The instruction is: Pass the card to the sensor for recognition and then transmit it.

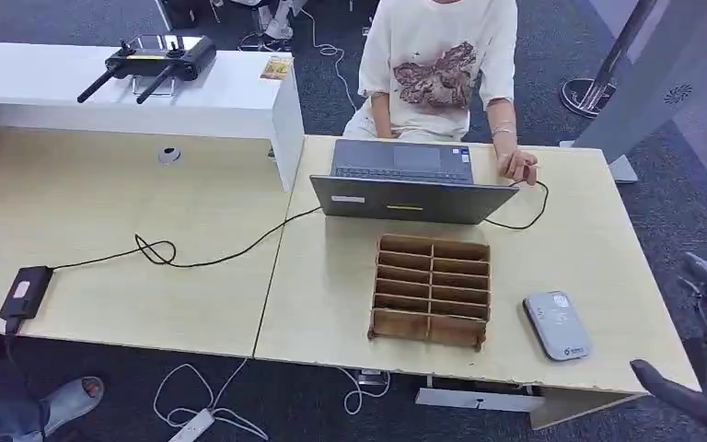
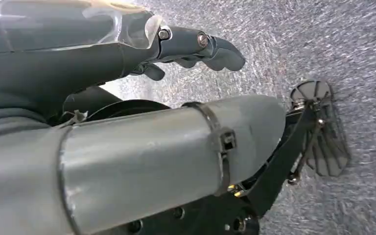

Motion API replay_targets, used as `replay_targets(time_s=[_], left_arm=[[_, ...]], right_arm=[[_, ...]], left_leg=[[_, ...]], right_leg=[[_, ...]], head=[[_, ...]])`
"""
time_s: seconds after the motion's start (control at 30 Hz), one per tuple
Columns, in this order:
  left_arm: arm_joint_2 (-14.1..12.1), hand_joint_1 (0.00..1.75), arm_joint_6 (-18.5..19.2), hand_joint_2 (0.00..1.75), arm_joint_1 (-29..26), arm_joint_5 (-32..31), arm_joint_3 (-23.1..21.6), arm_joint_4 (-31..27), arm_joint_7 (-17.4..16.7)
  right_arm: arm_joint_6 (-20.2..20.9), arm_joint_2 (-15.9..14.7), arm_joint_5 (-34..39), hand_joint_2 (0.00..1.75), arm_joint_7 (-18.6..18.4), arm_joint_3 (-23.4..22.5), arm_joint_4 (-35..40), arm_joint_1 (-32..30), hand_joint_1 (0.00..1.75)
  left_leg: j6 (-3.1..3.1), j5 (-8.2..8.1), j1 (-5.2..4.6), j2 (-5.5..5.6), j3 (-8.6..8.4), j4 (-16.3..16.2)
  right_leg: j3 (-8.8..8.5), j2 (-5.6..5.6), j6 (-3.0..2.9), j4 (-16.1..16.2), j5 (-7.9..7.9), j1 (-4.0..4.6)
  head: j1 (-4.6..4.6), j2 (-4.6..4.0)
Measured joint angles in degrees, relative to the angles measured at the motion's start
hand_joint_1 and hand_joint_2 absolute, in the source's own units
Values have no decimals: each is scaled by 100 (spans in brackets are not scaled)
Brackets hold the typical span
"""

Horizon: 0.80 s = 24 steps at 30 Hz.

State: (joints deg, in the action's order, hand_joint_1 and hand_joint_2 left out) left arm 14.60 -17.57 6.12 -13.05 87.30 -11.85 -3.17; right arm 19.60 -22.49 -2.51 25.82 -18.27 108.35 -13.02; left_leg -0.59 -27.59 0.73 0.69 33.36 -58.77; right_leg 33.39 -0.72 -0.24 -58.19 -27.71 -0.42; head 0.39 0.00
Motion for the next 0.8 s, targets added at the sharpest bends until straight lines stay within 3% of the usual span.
replay_targets(time_s=[0.1,0.2,0.33,0.47,0.53,0.6,0.7,0.8], left_arm=[[0,0,-4,0,0,-61,-18,0,-111],[13,0,0,0,9,-65,-44,0,-127],[26,0,15,0,13,-67,-59,0,-135],[33,0,-6,0,15,-144,-90,0,-199],[46,0,-35,0,18,-194,-120,0,-221],[57,0,-57,0,25,-225,-164,0,-236],[59,0,-63,0,30,-223,-205,0,-306],[59,0,-70,0,31,-218,-216,0,-411]], right_arm=[[-870,424,-1419,175,2,88,96,-197,0],[-2110,915,-2843,175,-410,554,72,-253,0],[-3075,1321,-3131,175,-759,1251,-31,-349,0],[-3970,1717,-4350,175,-1300,1757,-303,-359,0],[-4214,1860,-5163,175,-1662,1943,-457,-294,0],[-4329,2002,-6510,175,-2334,2088,-637,-160,0],[-4079,2177,-8092,175,-3125,2201,-800,-2,0],[-3780,2211,-8560,175,-3861,2330,-881,70,0]], left_leg=[[0,0,0,-8,-1,1],[-1,1,-1,-22,-11,1],[-3,3,-1,-26,-14,1],[-3,2,-1,-35,-14,1],[-3,2,-1,-35,-13,1],[-3,2,-1,-37,-15,1],[-3,3,-1,-36,-15,1],[-3,3,-3,-35,-14,1]], right_leg=[[-1,10,-1,-3,1,0],[-2,25,-6,-5,5,-1],[-4,24,-6,-7,5,-1],[-3,32,-6,-8,5,-1],[-3,32,-6,-8,5,-1],[-3,34,-6,-8,5,-1],[-4,32,-6,-8,6,-2],[-6,31,-6,-8,6,-3]], head=[[7,0],[2,0],[4,0],[2,0],[4,0],[7,0],[4,0],[4,0]])
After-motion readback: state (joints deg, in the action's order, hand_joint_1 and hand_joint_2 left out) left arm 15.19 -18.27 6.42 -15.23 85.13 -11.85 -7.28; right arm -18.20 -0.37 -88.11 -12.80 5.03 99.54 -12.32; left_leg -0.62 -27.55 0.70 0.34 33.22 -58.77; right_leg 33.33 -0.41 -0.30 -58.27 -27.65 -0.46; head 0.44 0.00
